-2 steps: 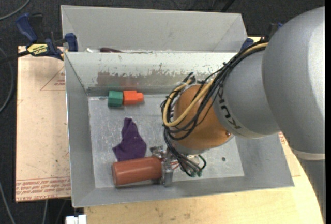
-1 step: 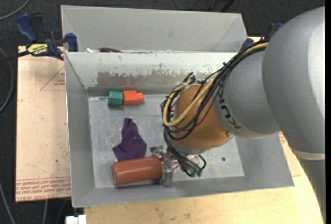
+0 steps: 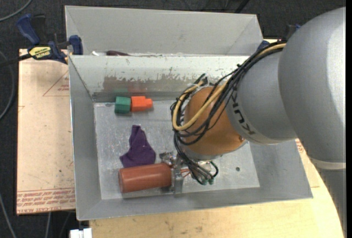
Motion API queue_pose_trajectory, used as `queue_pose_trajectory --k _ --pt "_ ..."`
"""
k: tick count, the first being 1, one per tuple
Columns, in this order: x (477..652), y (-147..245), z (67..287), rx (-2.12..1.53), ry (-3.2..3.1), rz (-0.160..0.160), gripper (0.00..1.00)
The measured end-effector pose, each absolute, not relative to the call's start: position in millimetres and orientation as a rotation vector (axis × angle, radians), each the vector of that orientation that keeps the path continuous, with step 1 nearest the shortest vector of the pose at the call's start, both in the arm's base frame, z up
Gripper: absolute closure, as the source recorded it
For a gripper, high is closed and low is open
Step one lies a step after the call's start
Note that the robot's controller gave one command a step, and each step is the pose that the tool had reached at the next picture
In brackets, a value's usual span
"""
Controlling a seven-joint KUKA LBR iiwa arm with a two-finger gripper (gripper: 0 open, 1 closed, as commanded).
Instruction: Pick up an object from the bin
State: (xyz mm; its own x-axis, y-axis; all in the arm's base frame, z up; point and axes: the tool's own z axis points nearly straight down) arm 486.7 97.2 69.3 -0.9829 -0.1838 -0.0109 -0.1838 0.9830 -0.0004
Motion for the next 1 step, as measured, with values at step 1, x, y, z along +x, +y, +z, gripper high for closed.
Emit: queue_pose_trajectory --k 1 --pt "498.2 78.2 255.3 -0.394 3.095 0.000 1.00"
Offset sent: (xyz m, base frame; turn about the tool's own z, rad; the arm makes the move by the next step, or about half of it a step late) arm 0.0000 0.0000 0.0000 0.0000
